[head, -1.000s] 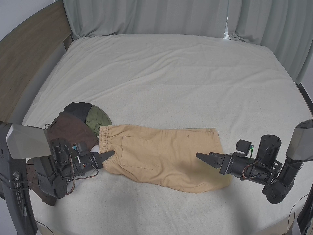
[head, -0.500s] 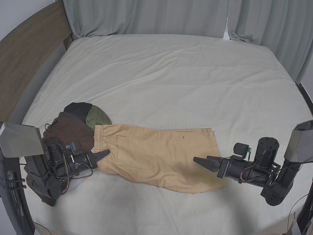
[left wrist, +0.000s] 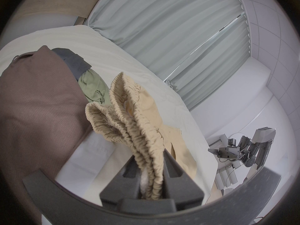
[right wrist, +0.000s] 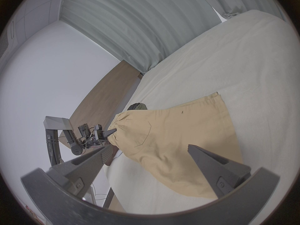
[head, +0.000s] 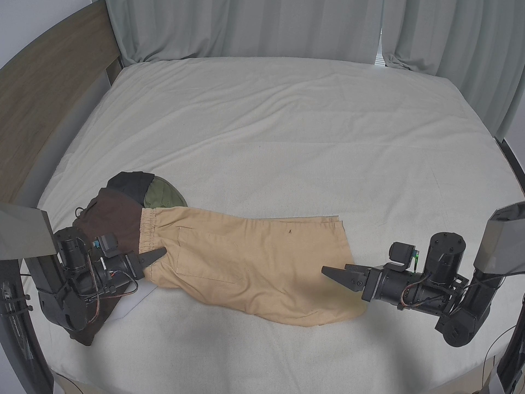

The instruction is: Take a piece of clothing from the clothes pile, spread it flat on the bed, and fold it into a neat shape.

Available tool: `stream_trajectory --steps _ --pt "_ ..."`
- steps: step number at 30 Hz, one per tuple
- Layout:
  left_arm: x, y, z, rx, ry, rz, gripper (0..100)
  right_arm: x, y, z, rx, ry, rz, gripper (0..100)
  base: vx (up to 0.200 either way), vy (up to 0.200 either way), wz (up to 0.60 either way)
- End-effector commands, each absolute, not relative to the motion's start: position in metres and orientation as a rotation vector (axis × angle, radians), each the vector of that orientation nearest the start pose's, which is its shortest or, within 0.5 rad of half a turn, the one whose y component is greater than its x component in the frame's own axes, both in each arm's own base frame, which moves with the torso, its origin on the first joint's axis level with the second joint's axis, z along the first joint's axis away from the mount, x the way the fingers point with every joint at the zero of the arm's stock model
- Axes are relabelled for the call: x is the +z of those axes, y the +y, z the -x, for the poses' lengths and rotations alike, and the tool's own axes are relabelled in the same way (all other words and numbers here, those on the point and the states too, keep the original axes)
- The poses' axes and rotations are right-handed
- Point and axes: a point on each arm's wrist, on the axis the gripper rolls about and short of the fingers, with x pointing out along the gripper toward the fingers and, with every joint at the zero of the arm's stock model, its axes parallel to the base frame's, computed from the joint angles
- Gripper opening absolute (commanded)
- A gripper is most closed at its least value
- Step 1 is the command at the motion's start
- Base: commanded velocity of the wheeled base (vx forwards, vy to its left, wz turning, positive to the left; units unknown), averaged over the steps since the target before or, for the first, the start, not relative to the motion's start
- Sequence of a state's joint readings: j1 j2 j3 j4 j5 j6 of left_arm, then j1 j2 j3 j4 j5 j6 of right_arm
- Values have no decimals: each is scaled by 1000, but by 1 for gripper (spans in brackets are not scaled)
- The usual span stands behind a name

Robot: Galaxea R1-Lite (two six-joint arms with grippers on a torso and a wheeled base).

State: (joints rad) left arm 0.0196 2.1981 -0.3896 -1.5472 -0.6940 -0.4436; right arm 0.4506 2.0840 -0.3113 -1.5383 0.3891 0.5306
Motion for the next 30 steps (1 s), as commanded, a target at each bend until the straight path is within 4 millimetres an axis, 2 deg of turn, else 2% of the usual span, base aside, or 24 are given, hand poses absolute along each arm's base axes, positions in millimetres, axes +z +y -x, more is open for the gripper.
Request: stream_trajectory --steps 1,14,19,29,30 --pt "31 -3 -300 -592 391 520 0 51 132 -252 751 461 -489 100 0 0 0" --pt "32 11 -296 -584 383 505 0 51 132 -252 755 460 -488 100 0 0 0" --pt "37 0 -297 -622 375 497 0 51 132 -252 754 461 -487 100 0 0 0" --pt "49 -47 -300 -718 348 452 0 53 132 -251 762 444 -462 100 0 0 0" --pt "49 -47 -300 -718 348 452 0 53 132 -251 762 444 -462 100 0 0 0"
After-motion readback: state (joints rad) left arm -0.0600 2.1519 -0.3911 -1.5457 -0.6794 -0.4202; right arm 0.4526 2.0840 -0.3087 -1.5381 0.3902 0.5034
